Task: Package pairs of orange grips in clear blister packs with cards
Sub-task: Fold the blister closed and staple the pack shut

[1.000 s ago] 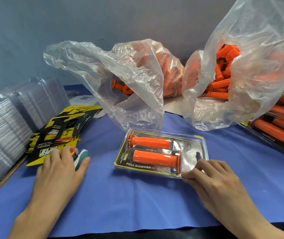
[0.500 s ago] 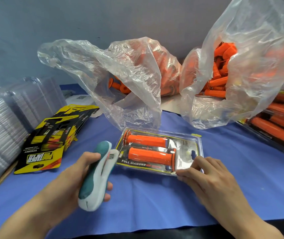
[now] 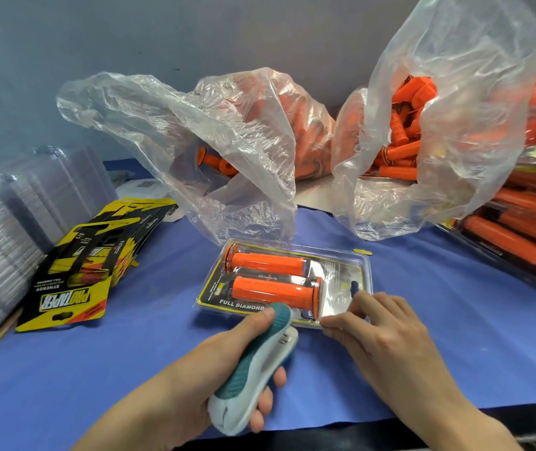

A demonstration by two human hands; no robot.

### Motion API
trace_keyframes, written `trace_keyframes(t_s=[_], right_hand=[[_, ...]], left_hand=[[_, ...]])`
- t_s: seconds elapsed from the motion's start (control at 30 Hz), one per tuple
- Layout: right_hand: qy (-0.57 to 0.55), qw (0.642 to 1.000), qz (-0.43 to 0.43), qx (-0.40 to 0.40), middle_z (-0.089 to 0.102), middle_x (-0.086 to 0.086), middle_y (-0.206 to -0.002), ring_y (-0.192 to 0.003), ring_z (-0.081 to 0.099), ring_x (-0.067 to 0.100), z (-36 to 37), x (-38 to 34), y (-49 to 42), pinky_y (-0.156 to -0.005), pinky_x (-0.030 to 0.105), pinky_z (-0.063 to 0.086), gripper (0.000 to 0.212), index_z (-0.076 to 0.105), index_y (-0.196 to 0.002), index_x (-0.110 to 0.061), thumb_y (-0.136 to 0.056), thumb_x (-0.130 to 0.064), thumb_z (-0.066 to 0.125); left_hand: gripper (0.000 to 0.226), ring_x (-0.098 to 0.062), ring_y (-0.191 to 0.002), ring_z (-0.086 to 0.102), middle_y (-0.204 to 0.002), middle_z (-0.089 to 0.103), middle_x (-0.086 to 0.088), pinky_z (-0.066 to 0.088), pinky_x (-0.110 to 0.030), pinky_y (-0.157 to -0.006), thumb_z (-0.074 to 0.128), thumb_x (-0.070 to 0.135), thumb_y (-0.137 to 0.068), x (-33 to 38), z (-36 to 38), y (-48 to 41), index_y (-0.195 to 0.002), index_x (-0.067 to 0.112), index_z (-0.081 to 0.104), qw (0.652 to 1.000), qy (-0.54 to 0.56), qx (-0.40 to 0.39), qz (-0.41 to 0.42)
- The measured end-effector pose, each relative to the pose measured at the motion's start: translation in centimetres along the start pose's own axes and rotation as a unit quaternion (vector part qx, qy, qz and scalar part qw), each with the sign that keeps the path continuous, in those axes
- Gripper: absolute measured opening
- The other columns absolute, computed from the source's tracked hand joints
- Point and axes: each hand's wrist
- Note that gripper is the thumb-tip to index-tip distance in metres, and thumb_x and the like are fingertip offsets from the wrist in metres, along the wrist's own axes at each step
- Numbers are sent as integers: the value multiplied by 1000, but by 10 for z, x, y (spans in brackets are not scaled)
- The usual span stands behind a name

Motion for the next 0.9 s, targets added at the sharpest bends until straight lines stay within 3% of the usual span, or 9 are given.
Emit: trace_keyframes(t_s=[0.17,0.4,0.67,0.73,0.83,0.9], right_hand=[[-7,1000,-2,-9,55,-5,-76,-64,51,22,-2,2,1,-64,33,48,24,72,-85,-26,-93,-34,51],[-1,1000,-5,-21,53,-6,-79,-66,49,21,-5,2,2,-65,31,44,23,70,-87,-28,-94,-34,49],[18,999,-21,-27,53,-6,-81,-69,49,22,-5,2,3,-68,35,47,11,67,-88,-27,-93,-28,57],[38,999,-21,-21,59,-4,-90,-75,54,24,-4,-3,3,-73,39,50,10,68,-95,-28,-89,-23,61],[26,999,-16,-13,66,0,-112,-94,63,25,1,-15,-7,-84,41,51,28,71,-106,-30,-80,-19,68],[23,999,-36,-18,67,0,-117,-100,64,27,5,-21,-14,-87,42,51,17,72,-98,-33,-85,-25,67]], left_hand=[[68,-28,-48,56,-71,63,-18,49,-32,-45,74,68,-54,-3,-12,-10,-77,4,75,996,69,35,37],[61,-29,-58,57,-80,64,-20,51,-32,-49,66,55,-80,-6,-8,-12,-102,-2,66,989,111,72,62],[67,-28,-58,60,-81,67,-21,53,-31,-51,71,58,-66,-8,-10,-12,-92,-4,71,991,83,88,60],[67,-28,-60,60,-82,67,-21,53,-30,-51,72,59,-63,-8,-12,-12,-89,-2,72,992,81,83,58],[63,-28,-62,59,-84,67,-21,53,-31,-53,73,60,-63,-9,-14,-12,-85,1,77,994,65,66,58],[60,-26,-62,59,-84,67,-20,53,-30,-53,73,60,-64,-10,-14,-12,-83,4,78,995,55,52,60]])
Point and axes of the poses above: each hand's wrist, its own y-axis away from the middle knuckle, its own z-axis out of the palm, x = y × z
